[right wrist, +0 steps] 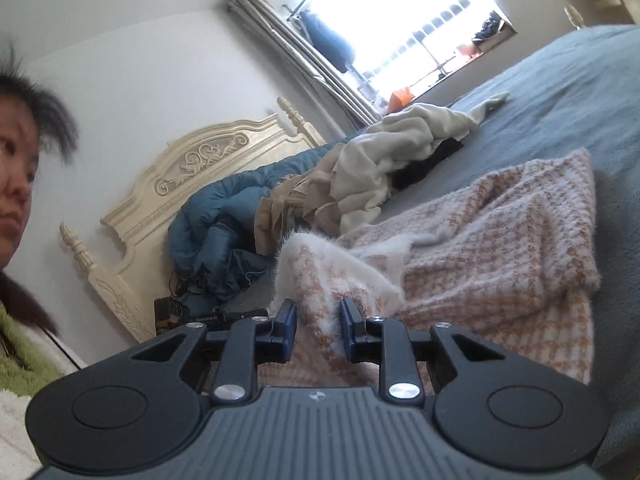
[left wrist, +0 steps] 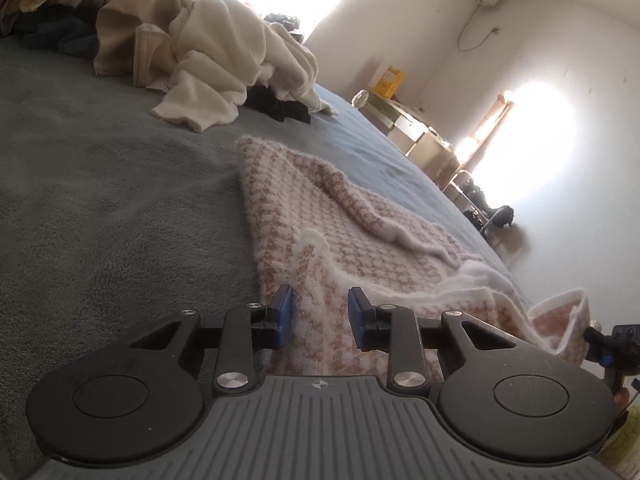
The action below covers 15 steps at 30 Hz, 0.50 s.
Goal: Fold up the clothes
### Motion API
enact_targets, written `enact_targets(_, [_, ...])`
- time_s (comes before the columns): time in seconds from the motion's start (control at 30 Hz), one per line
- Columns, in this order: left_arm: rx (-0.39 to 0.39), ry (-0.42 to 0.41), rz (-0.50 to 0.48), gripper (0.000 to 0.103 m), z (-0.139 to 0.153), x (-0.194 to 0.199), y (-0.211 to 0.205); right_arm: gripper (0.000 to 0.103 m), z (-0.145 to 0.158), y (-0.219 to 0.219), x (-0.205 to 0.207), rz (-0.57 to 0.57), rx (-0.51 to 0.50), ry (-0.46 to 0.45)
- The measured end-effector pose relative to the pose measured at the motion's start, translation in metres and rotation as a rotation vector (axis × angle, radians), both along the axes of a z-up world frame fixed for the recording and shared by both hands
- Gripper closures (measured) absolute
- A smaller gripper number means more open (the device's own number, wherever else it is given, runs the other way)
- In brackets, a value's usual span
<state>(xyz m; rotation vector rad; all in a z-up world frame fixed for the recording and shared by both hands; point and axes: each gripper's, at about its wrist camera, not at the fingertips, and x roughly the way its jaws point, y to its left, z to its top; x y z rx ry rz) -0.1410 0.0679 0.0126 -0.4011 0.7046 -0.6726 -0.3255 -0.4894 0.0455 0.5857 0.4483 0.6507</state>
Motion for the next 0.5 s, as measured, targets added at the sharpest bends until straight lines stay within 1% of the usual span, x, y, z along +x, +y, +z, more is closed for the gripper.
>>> enact_targets(0.03, [-0.002,0.012,-0.004,0.074,-0.002,0.003,-0.002,0.077,-0.001,0.004,-0.002,-0.008,-0.016,0.0])
enact_targets(0.1, [-0.007,0.018,-0.002,0.074,-0.004,0.007,-0.006,0.075,-0.007,0.006,0.001,-0.014,-0.01,0.019])
enact_targets(0.17, [-0.011,0.016,0.002,0.074,-0.004,0.011,-0.011,0.074,-0.008,0.003,0.002,-0.05,0.0,0.004])
enact_targets(0.2, [-0.013,0.012,0.007,0.074,-0.004,0.012,-0.013,0.077,-0.009,0.001,0.002,-0.068,0.005,-0.003])
enact_targets(0.23, [-0.012,0.003,0.012,0.074,-0.003,0.012,-0.015,0.087,-0.01,0.0,0.003,-0.086,0.01,-0.011])
enact_targets(0.27, [-0.008,-0.006,0.016,0.074,-0.002,0.013,-0.016,0.093,-0.009,-0.002,0.002,-0.104,0.017,-0.026])
enact_targets(0.3, [-0.005,-0.011,0.019,0.075,-0.001,0.013,-0.016,0.096,-0.005,-0.008,-0.003,-0.132,0.034,-0.07])
enact_targets(0.4, [-0.003,-0.022,0.023,0.077,0.0,0.013,-0.016,0.096,-0.007,-0.035,-0.019,-0.276,0.096,-0.12])
enact_targets(0.5, [-0.003,-0.018,0.019,0.077,-0.001,0.015,-0.016,0.096,-0.041,-0.066,-0.021,-0.457,0.188,0.011])
